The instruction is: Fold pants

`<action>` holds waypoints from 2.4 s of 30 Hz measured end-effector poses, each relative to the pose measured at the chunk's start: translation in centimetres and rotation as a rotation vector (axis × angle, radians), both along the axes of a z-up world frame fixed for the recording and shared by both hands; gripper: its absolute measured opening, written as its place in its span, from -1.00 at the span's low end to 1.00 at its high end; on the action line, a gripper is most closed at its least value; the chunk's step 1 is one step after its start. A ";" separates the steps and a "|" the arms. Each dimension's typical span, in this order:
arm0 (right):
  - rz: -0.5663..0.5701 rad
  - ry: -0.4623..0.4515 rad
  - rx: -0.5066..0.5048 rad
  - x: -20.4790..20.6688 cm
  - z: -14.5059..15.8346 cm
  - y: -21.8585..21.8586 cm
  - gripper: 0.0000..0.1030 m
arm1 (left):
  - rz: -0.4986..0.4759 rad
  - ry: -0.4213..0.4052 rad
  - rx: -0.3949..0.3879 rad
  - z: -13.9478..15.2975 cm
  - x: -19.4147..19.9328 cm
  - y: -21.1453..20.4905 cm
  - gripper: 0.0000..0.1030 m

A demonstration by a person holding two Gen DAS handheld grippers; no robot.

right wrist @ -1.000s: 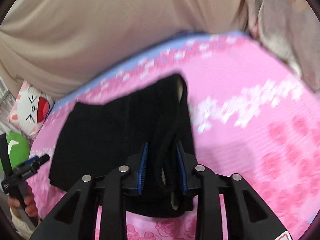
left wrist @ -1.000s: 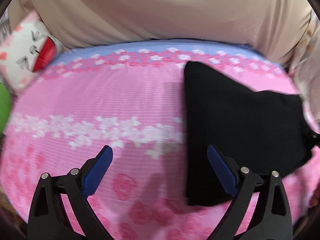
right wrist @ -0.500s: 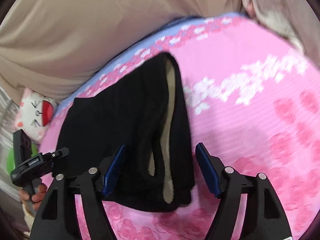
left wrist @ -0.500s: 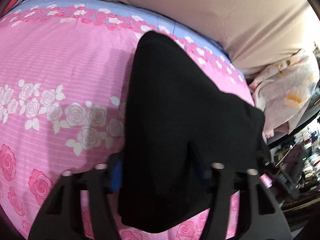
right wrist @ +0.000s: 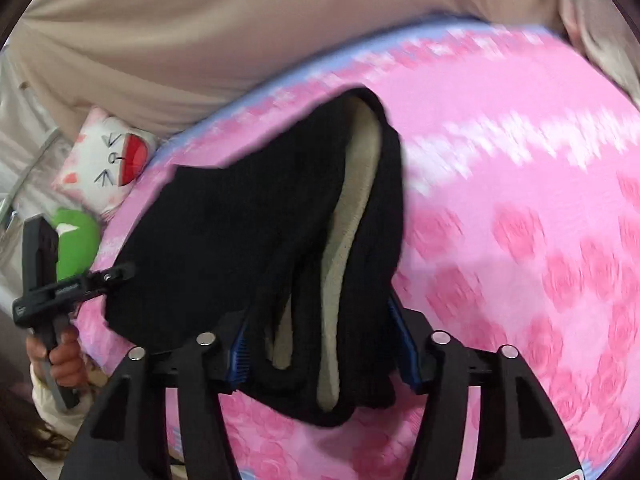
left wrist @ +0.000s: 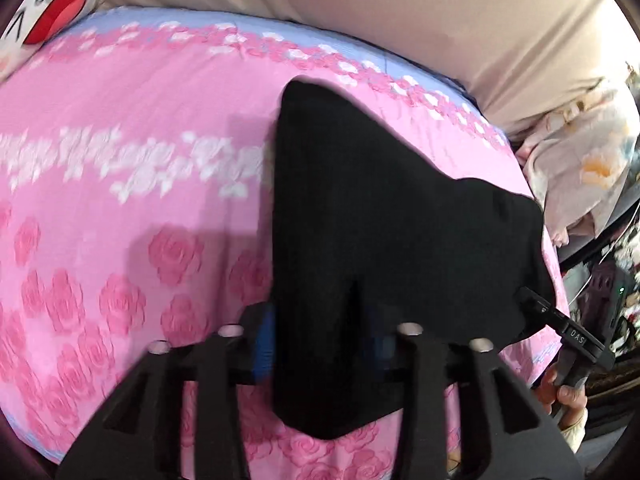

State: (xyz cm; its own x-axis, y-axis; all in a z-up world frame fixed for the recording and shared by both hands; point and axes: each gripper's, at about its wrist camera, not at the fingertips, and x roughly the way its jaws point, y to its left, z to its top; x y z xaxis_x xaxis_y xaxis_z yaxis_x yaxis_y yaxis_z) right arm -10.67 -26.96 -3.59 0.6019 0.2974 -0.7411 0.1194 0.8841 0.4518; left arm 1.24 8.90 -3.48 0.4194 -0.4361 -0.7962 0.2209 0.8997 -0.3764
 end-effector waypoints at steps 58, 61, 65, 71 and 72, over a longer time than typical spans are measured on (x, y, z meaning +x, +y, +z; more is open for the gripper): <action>0.656 -0.085 -0.230 8.4 1.3 19.9 -0.68 | 0.160 -0.422 -0.128 13.2 -2.8 2.3 -0.74; 0.640 -0.053 -0.124 9.0 0.0 18.9 -0.54 | 0.125 -0.401 -0.132 12.7 -2.7 1.1 -0.74; 0.495 -0.089 0.220 9.7 3.0 11.8 0.06 | 0.072 -0.383 -0.115 12.0 -2.7 -0.5 -0.74; 0.389 -0.102 0.685 12.9 3.0 4.4 0.40 | 0.038 -0.357 -0.108 11.1 -2.7 -2.4 -0.74; 0.372 -0.069 0.652 13.5 2.3 4.6 0.40 | 0.033 -0.356 -0.104 11.0 -2.8 -2.6 -0.74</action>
